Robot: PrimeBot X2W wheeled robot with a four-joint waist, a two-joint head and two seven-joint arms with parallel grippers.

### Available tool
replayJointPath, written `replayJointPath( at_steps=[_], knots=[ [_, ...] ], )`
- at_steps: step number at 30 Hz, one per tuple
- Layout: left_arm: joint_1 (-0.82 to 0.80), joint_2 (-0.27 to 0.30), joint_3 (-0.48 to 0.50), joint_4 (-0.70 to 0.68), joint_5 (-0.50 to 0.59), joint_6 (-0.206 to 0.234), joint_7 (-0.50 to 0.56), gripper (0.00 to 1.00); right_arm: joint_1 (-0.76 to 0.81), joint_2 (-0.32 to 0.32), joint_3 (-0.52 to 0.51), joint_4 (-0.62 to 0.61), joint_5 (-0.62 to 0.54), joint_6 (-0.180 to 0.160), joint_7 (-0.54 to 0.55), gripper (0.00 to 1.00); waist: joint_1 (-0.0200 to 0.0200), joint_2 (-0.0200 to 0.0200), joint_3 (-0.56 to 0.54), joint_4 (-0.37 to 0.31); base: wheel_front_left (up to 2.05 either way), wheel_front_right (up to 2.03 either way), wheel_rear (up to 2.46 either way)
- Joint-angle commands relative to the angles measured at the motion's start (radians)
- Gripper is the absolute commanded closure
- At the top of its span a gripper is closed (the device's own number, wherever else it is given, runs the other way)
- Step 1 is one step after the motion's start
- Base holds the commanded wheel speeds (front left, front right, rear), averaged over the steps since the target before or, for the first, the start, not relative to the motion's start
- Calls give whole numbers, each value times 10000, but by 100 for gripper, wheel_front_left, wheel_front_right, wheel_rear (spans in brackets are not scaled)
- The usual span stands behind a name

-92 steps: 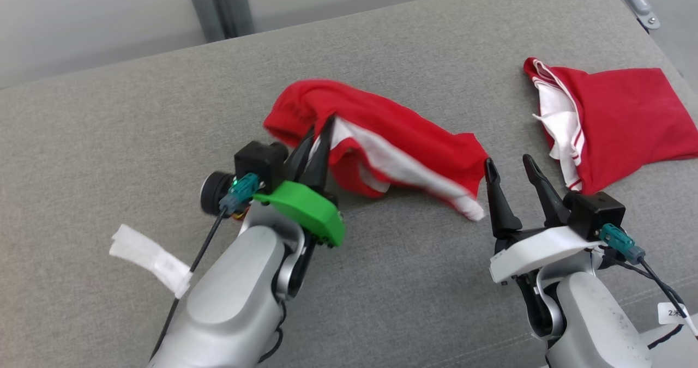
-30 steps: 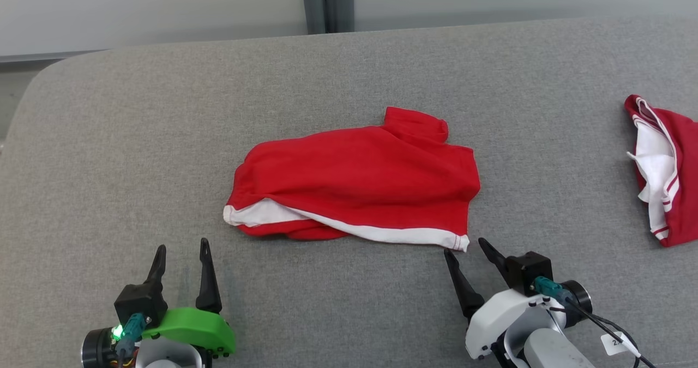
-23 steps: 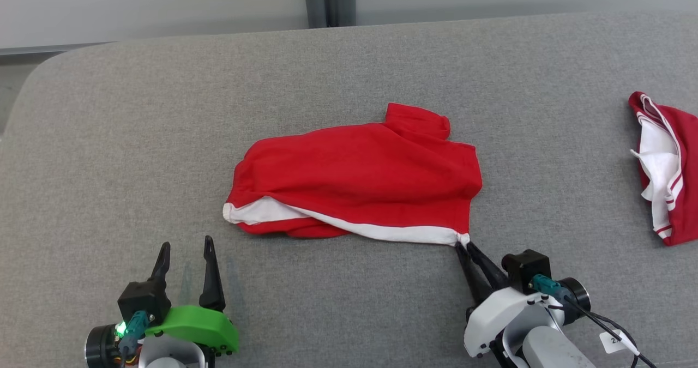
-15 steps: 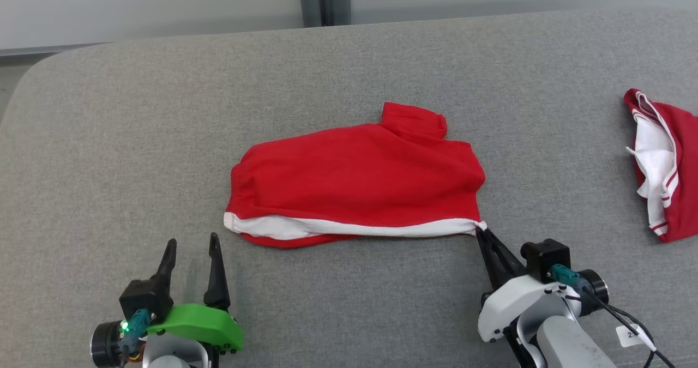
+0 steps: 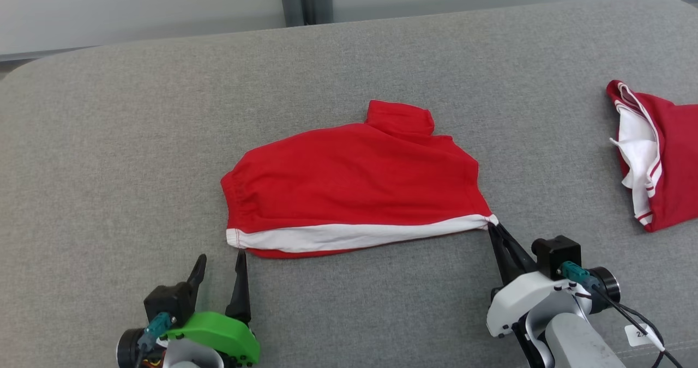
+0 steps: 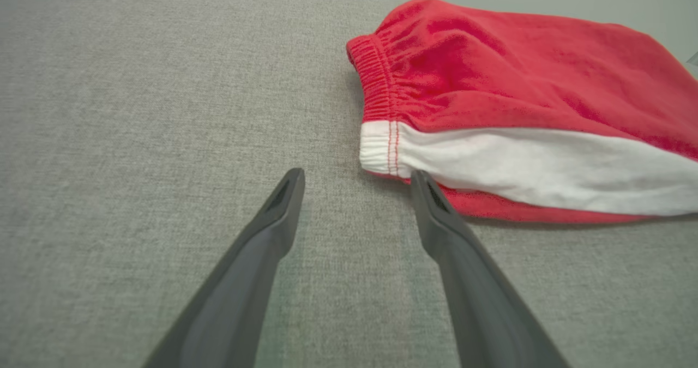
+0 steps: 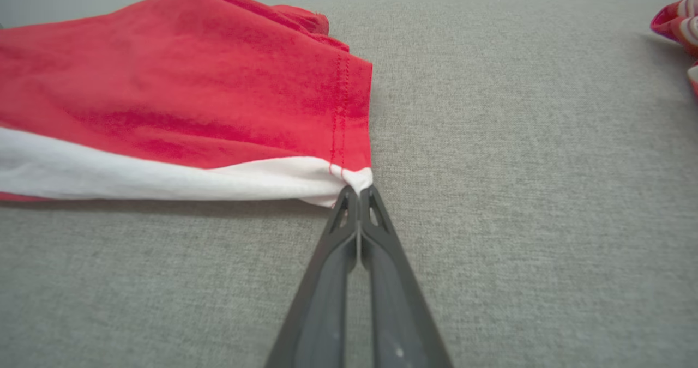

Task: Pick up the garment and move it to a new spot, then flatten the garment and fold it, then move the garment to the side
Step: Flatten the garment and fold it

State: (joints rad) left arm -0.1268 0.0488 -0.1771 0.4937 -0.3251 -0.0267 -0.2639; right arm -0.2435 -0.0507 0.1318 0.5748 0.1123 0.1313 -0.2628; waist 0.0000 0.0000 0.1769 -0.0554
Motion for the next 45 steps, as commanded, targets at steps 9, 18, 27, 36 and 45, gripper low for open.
replayJointPath(
  at_steps=[9, 18, 27, 36, 45],
  knots=[
    [-913, 36, 369, 944, -299, -480, -1, 0, -128, -17, -61, -107, 36, -12, -24, 100, 0, 0, 244, -399, 0, 0, 0],
    [-708, 39, 145, 672, -883, -942, -1, 0, -82, -12, -8, -87, 189, -12, -22, 100, 0, 0, 207, -468, 0, 0, 0],
    [-749, 41, -267, 853, -1135, -1038, -1, 0, -192, -11, 50, -135, 295, -12, -22, 100, 0, 0, 249, -455, 0, 0, 0],
    [-848, 42, -421, 767, -1054, -1053, -1, 100, -190, -10, 5, -131, 355, -12, -22, 100, 0, 0, 145, -466, 0, 0, 0],
    [-914, 42, 116, -660, -621, -1047, -2, 100, -442, -11, -132, -814, 592, -12, -22, 100, 0, 0, -512, -380, 0, 0, 0]
  ],
)
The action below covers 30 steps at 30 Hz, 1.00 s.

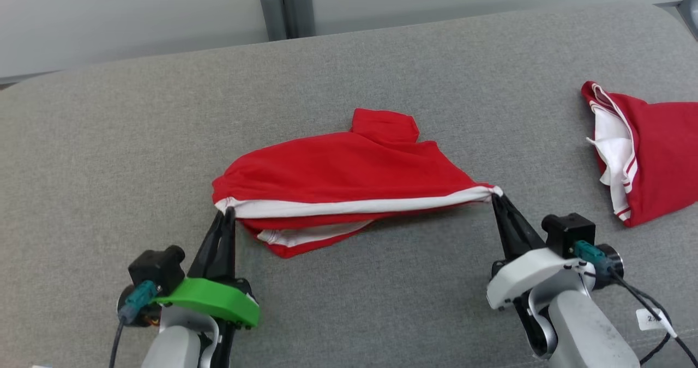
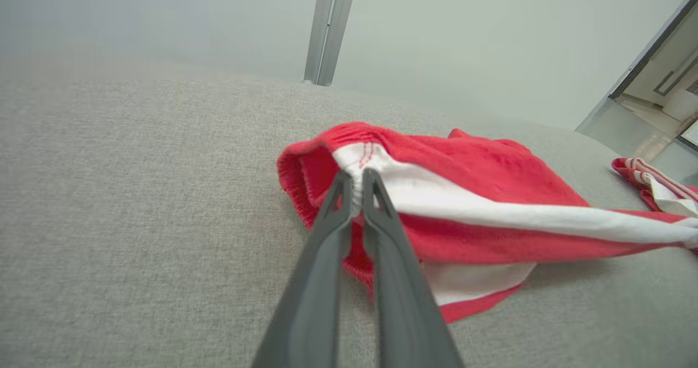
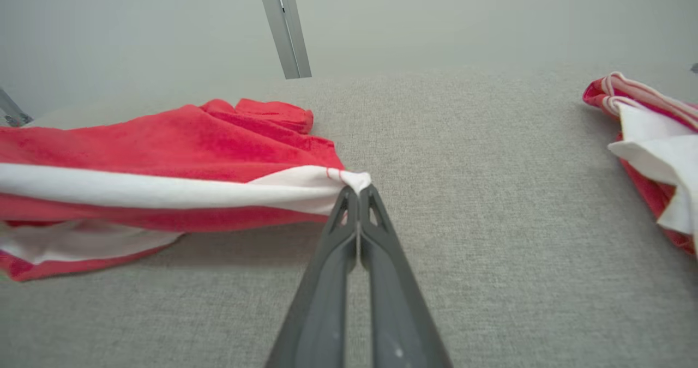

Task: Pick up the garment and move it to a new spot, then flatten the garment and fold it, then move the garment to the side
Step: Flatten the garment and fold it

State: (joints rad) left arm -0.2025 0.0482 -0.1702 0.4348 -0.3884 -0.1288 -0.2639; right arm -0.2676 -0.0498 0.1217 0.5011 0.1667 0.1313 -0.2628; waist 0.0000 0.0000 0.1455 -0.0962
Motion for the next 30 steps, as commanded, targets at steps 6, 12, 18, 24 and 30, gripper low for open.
replayJointPath(
  at_steps=[6, 12, 18, 24, 30],
  knots=[
    [-1130, 326, 151, -1026, 523, -26, -2, 100, -1042, -133, 33, -718, 43, -12, -24, 100, 0, 0, -801, -10, 0, 0, 0],
    [-2603, 1129, 62, -1311, 743, -26, -2, 100, -2331, -426, 229, -1399, 309, -12, -22, 100, 0, 0, -1236, -154, 0, 0, 0],
    [-4269, 1822, -28, -1051, 714, -25, -1, 100, -3865, -922, 445, -1594, 435, -14, -22, 100, 0, 0, -1241, -185, 0, 0, 0],
    [-5646, 2008, -138, -162, 714, -4, 80, 100, -5212, -1293, 601, -1008, 299, -16, -22, 100, 0, 0, -458, -122, 0, 0, 0],
    [-6897, 2000, -309, 811, 892, -3, 108, 100, -6484, -1393, 723, -212, 199, -16, -23, 100, 0, 0, 891, -43, 0, 0, 0]
  ],
)
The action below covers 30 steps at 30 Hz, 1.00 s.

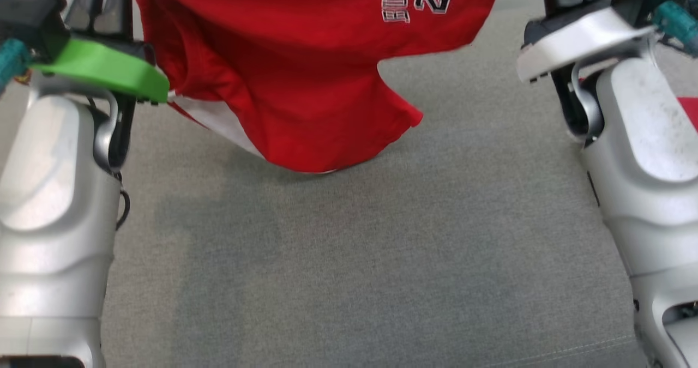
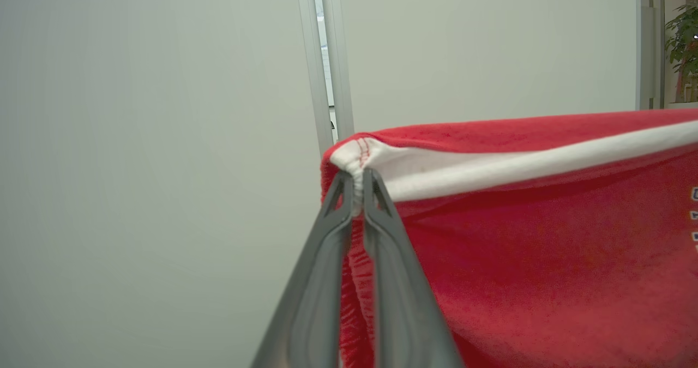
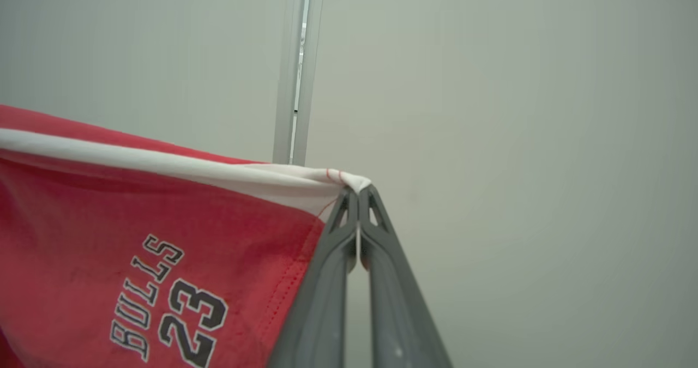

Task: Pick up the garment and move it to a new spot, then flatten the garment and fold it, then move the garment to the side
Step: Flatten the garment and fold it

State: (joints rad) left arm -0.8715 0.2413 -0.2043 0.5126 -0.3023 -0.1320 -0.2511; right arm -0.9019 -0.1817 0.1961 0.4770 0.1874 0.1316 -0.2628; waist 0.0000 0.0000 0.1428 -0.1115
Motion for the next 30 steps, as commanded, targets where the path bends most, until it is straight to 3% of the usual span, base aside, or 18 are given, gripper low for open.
replayJointPath(
  at_steps=[1, 8, 16, 19, 23, 30],
  knots=[
    [-464, 82, -8, 211, 111, 34, -26, 100, -394, -53, -27, 158, -33, -19, -22, 100, 0, 0, 1178, 118, 0, 0, 0],
    [-2644, -105, -39, 920, 566, 348, -146, 100, -2348, -108, -561, 703, -531, -19, -22, 100, 0, 0, 2596, 236, 0, 0, 0],
    [-4284, -476, 775, -71, 922, 736, -123, 100, -4252, -219, -1989, 392, -1671, -32, -20, 100, 0, 0, 3384, 389, 0, 0, 0],
    [-3870, -604, 948, -175, 1084, 589, -126, 100, -4028, 37, -2322, 113, -1691, -30, -20, 100, 0, 0, 3474, 375, 0, 0, 0],
    [-2809, -751, 1149, 6, 1128, 446, -127, 100, -3052, 276, -2034, -416, -1505, -30, -22, 100, 0, 0, 3556, 259, 0, 0, 0],
    [96, -1324, 1807, -15, 989, 319, -128, 100, -317, 404, -1373, -1218, -731, -30, -22, 100, 0, 0, 3361, 148, 0, 0, 0]
  ],
)
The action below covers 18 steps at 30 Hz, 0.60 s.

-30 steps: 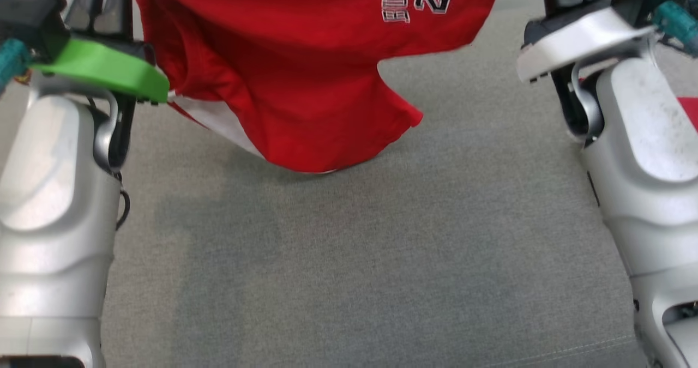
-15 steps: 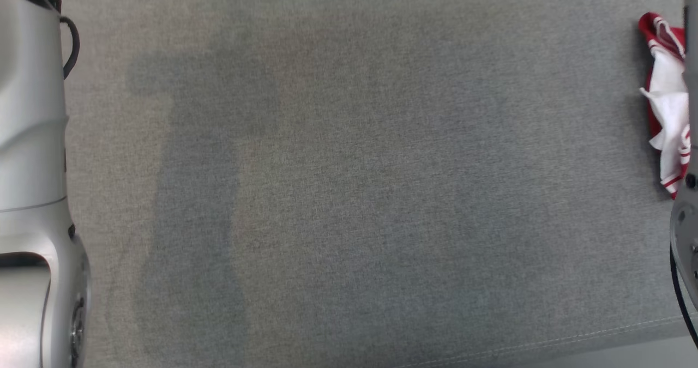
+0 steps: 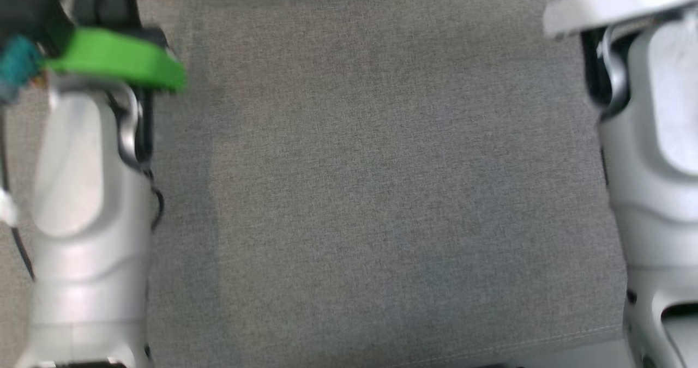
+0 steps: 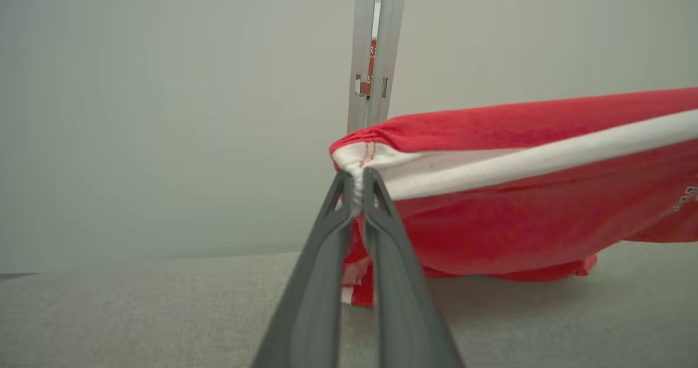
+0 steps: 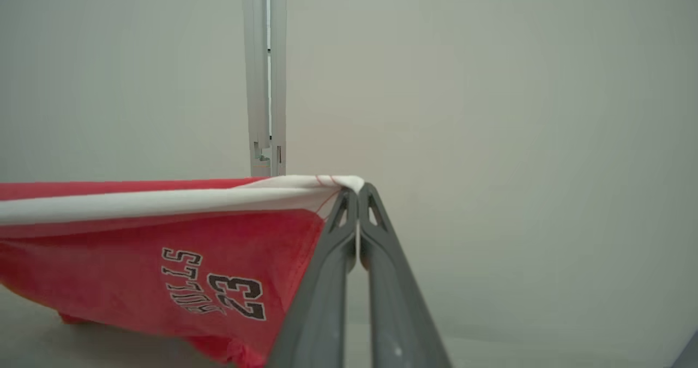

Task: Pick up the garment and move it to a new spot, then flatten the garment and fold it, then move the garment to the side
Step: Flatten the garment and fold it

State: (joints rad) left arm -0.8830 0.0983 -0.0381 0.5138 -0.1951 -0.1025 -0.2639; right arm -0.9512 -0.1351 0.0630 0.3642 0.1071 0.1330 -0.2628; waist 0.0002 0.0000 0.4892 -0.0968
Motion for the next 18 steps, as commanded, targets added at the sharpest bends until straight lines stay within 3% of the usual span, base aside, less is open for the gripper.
replayJointPath(
  at_steps=[1, 13, 18],
  knots=[
    [551, 27, 200, -47, -66, 11, 0, 100, 525, -77, -9, -171, 195, -44, -23, 100, -2, 0, -157, 5, 0, 0, 0],
    [4228, -387, 719, 50, -399, -148, -1, 100, 4407, -64, 275, -354, 1190, -47, -25, 100, -2, 0, -1881, 137, 0, 0, 0],
    [5286, -388, 581, 81, -1005, 28, -1, 100, 5388, 12, 408, -179, 1285, -50, -25, 100, -2, 0, -2545, 169, 0, 0, 0]
  ],
)
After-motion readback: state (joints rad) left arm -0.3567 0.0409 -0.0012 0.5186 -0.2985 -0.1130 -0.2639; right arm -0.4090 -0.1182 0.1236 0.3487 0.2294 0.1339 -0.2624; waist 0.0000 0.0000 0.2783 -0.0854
